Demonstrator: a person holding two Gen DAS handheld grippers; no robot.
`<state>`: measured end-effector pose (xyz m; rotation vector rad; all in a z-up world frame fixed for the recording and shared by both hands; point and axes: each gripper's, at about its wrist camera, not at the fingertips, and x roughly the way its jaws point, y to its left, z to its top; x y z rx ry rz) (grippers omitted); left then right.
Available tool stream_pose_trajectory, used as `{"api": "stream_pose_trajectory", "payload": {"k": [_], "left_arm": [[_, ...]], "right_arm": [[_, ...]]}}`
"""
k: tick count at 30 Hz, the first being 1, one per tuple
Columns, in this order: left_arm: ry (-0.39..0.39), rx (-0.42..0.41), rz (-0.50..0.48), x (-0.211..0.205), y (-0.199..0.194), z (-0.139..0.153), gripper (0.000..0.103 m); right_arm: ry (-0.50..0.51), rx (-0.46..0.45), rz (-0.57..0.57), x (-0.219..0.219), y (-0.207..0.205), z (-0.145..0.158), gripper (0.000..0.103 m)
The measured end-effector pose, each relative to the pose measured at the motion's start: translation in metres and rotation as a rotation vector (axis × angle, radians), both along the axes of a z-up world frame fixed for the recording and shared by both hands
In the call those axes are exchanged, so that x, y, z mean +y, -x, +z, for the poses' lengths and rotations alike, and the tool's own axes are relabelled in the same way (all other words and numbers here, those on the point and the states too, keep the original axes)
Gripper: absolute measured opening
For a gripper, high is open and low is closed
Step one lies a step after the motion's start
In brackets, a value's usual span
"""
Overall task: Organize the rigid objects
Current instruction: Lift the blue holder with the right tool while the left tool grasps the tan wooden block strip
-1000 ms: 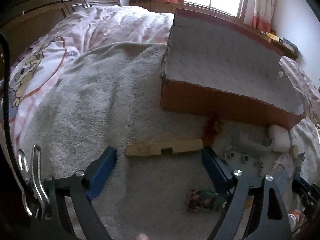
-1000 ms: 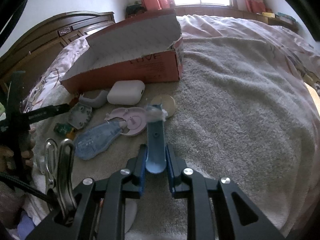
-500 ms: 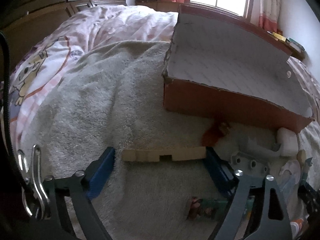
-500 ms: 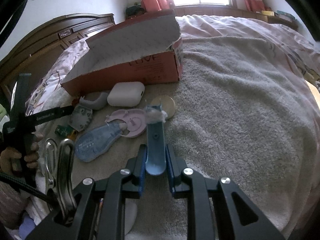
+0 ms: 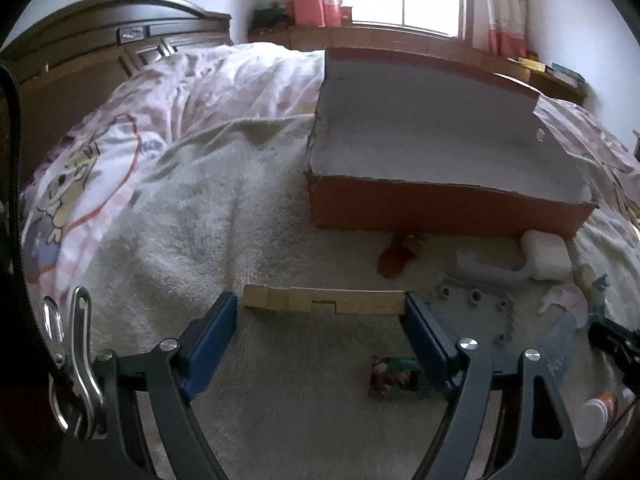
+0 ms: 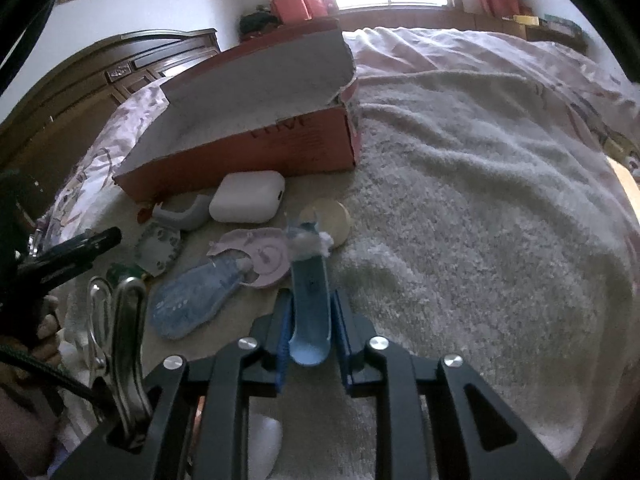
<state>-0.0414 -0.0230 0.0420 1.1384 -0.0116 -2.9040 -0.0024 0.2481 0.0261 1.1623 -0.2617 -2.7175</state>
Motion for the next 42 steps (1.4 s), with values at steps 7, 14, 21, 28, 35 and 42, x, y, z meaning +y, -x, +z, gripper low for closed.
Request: {"api": "stream_pose_trajectory", "payload": {"k": [7, 14, 21, 28, 35, 42], "left_arm": [[-0.023, 0.0, -0.029, -0.004, -0.008, 0.007, 0.052], [-0.047, 0.018, -0.05, -0.009, -0.017, 0.012, 0.043], [-0.068, -0.037, -0.057, -0.018, -0.019, 0.001, 0.045], [-0.074, -0.068, -0.105, -0.021, -0.014, -0.005, 0.068], [0.002, -0.107, -0.219, -0.018, 0.005, -0.011, 0.084], [0.037, -0.134, -0.265, -0.021, 0.026, -0.025, 0.097]], "right_arm": [[-0.03, 0.032, -0.001, -0.006, -0.005, 0.012, 0.019], [-0.047, 0.076, 0.014, -0.012, -0.014, 0.027, 0.019], [-0.03, 0.069, 0.044, -0.018, -0.018, 0.026, 0.019], [-0.004, 0.055, 0.058, -0.021, -0.017, 0.024, 0.019], [0.017, 0.029, 0.058, -0.021, -0.014, 0.018, 0.019], [0.029, 0.016, 0.058, -0.019, -0.012, 0.016, 0.019]]}}
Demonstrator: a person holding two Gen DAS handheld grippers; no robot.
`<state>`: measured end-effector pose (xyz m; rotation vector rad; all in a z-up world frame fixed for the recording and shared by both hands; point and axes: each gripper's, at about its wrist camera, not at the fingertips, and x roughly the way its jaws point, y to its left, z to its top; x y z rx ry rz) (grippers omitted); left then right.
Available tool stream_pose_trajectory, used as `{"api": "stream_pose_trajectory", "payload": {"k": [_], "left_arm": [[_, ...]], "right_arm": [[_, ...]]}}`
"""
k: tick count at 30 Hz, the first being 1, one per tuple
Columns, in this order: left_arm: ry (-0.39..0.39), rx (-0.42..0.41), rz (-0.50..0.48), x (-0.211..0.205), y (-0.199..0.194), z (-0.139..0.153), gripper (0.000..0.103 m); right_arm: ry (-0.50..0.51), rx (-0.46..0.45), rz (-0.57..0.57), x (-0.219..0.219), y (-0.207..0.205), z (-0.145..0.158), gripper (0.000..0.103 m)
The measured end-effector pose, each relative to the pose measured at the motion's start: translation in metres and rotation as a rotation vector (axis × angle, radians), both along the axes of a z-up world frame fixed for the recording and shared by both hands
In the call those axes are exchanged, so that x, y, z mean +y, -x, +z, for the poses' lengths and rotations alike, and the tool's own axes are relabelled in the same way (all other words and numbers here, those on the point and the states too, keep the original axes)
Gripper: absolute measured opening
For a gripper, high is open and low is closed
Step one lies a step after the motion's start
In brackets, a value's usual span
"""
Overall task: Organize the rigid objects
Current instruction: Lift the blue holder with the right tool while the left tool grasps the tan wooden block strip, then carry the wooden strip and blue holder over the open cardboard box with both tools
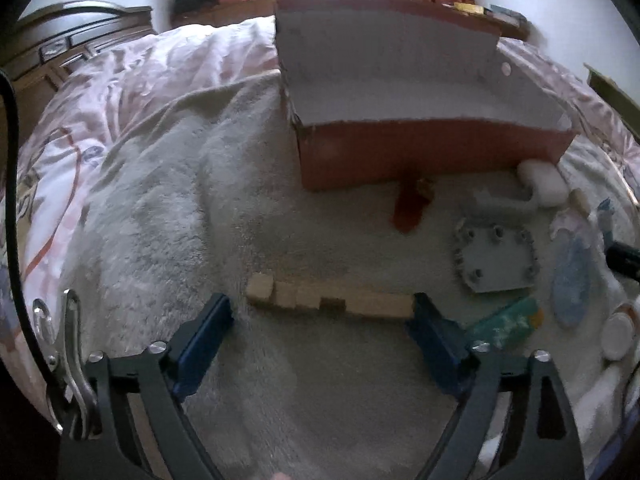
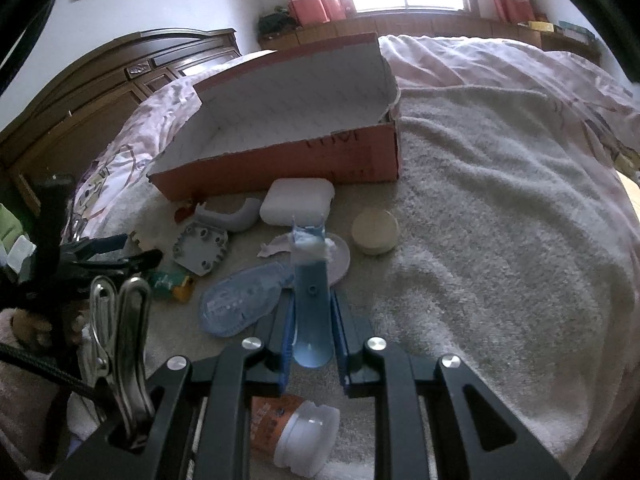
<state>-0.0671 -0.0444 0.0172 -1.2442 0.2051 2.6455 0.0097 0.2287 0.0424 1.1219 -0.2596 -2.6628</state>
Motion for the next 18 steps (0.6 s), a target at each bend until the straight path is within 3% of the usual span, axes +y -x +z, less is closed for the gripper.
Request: {"api": "stream_pose_trajectory", "payload": {"k": [8, 12, 18], "left_arm": [[-0.004, 0.019, -0.005, 0.001, 0.001, 0.001, 0.095], [0.022, 0.052, -0.031, 0.007, -0.004, 0.006, 0.079], [0.011, 0.079, -0.019, 0.004, -0.009, 0.011, 0.078]], "right_arm": [[-0.002, -0.01, 0.005, -0.002, 0.003, -0.001, 0.019], [-0.005, -0.007, 0.008, -0.004, 0.002, 0.001, 0.019], [-0.005, 0.003, 0.009, -0.002, 0.001, 0.004, 0.019]]}}
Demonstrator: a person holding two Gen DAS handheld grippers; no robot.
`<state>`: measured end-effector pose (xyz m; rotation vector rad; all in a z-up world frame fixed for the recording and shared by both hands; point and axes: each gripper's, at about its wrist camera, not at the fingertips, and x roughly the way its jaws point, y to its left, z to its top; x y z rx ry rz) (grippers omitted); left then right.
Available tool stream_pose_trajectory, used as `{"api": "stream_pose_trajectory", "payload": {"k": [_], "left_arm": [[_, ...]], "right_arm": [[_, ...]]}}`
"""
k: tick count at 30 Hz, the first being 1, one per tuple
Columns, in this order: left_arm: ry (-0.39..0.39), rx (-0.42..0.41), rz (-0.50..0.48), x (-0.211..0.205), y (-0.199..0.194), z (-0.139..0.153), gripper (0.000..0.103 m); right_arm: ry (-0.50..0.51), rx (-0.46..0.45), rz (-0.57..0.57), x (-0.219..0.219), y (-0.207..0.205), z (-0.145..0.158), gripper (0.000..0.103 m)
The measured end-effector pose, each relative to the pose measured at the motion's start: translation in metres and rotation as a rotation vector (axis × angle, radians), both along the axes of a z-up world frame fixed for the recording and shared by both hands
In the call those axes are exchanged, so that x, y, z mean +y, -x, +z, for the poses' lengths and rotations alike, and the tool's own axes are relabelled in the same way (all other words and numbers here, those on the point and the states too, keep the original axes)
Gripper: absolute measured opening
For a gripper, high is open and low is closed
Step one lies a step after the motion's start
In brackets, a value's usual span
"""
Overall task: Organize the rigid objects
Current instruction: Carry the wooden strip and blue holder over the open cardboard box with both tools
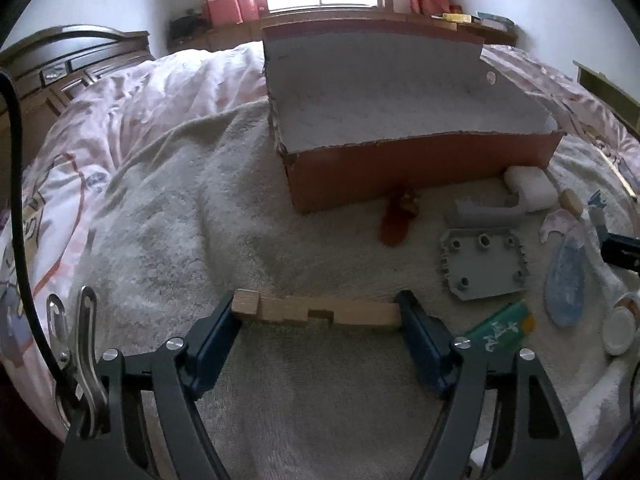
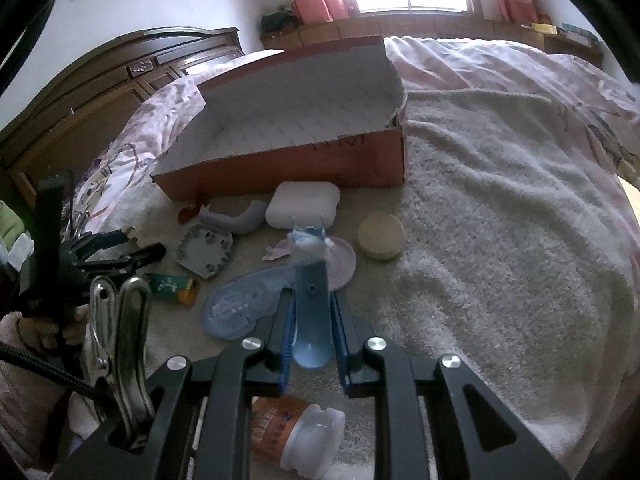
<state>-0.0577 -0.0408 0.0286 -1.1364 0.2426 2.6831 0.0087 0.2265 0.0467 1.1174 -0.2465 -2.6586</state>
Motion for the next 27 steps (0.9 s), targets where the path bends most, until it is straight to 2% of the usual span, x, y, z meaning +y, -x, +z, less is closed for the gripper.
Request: {"api": "stream_pose_trajectory", "payload": {"k": [14, 27], "left_arm": [[-0.096, 0.086, -0.017, 0.017, -0.02, 0.051, 0.078], [-0.15, 0.086, 0.006, 0.043, 0.018, 0.071, 0.078]], "right_arm": [[-0.01, 0.039, 0.036, -0.008, 0.002, 0.019, 0.019], [-0.001, 0.086, 0.055, -0.011, 0.037, 0.048, 0.019]]}}
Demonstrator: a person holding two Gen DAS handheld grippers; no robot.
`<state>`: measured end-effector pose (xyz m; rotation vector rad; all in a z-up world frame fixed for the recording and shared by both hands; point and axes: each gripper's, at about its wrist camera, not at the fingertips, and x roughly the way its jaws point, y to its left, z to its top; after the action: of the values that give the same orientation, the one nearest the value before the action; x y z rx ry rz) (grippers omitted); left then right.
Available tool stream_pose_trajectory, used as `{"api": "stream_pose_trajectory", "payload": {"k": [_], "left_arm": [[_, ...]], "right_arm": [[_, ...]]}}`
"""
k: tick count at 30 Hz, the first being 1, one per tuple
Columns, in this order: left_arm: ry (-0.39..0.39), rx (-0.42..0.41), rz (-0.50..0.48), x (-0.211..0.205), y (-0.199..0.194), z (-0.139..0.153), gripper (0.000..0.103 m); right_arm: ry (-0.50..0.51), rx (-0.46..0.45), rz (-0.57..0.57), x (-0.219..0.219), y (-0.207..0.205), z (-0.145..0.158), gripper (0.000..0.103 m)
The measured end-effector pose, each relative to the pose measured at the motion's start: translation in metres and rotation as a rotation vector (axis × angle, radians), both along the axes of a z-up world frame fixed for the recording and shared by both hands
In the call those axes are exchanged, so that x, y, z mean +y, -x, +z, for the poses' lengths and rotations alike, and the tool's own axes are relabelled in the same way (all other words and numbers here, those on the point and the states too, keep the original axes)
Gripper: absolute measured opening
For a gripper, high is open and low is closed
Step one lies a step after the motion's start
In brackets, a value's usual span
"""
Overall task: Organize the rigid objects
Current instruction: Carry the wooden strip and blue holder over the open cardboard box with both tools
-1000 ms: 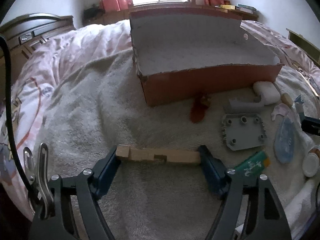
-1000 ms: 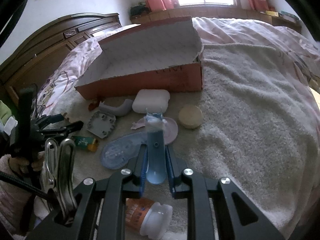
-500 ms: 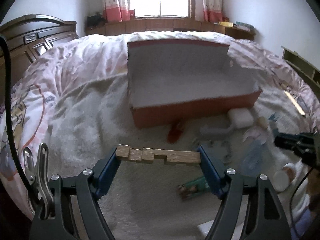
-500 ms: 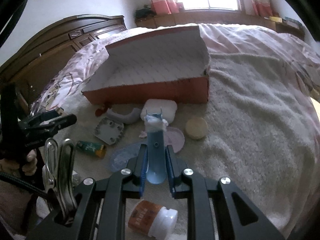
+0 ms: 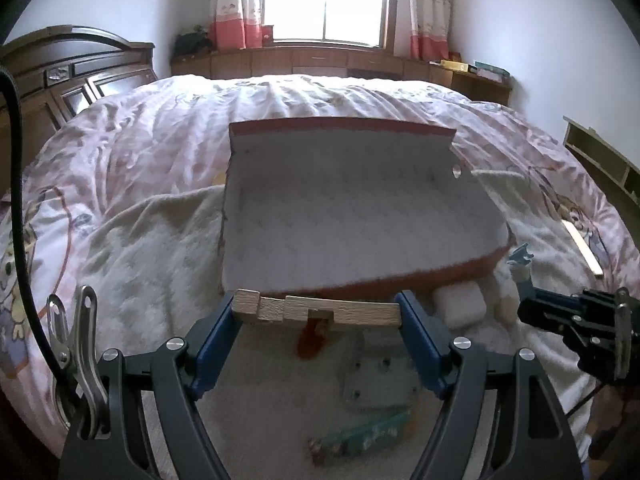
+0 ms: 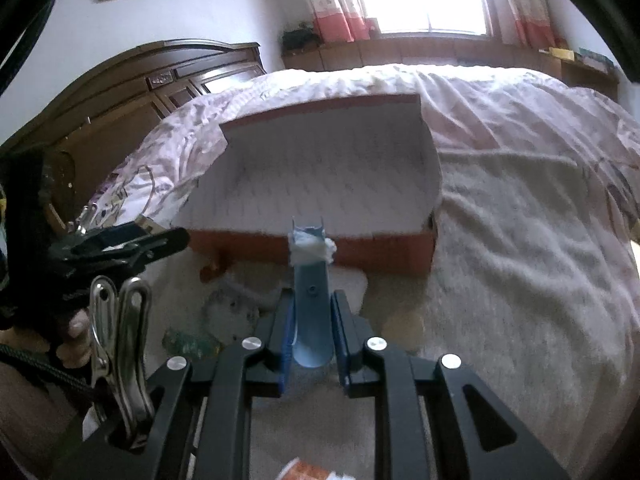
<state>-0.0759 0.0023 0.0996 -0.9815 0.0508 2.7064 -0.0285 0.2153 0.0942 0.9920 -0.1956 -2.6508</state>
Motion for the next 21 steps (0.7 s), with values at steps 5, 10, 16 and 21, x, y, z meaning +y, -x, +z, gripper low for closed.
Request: {"api": "stream_pose_trajectory", "payload": {"k": [5, 10, 16, 21], "left_arm": [[-0.003, 0.0, 0.005, 0.009, 0.022, 0.005, 0.078], [0.003, -0.008, -0.002, 0.018, 0.043, 0.003, 0.079], [0.008, -0.035, -0.009, 0.03, 0.067, -0.005, 0.079], [0.011, -0.051, -0.002, 0.032, 0.08, -0.013, 0.079]], "right_arm": [[0.018, 0.021, -0.002, 0.0, 0.022, 0.01, 0.019], [0.025, 0.027, -0.007, 0.001, 0.043, 0.013, 0.019], [0.037, 0.01, -0.015, 0.005, 0.07, 0.009, 0.019], [0.033, -0.011, -0.02, 0.007, 0.088, 0.002, 0.019]]}}
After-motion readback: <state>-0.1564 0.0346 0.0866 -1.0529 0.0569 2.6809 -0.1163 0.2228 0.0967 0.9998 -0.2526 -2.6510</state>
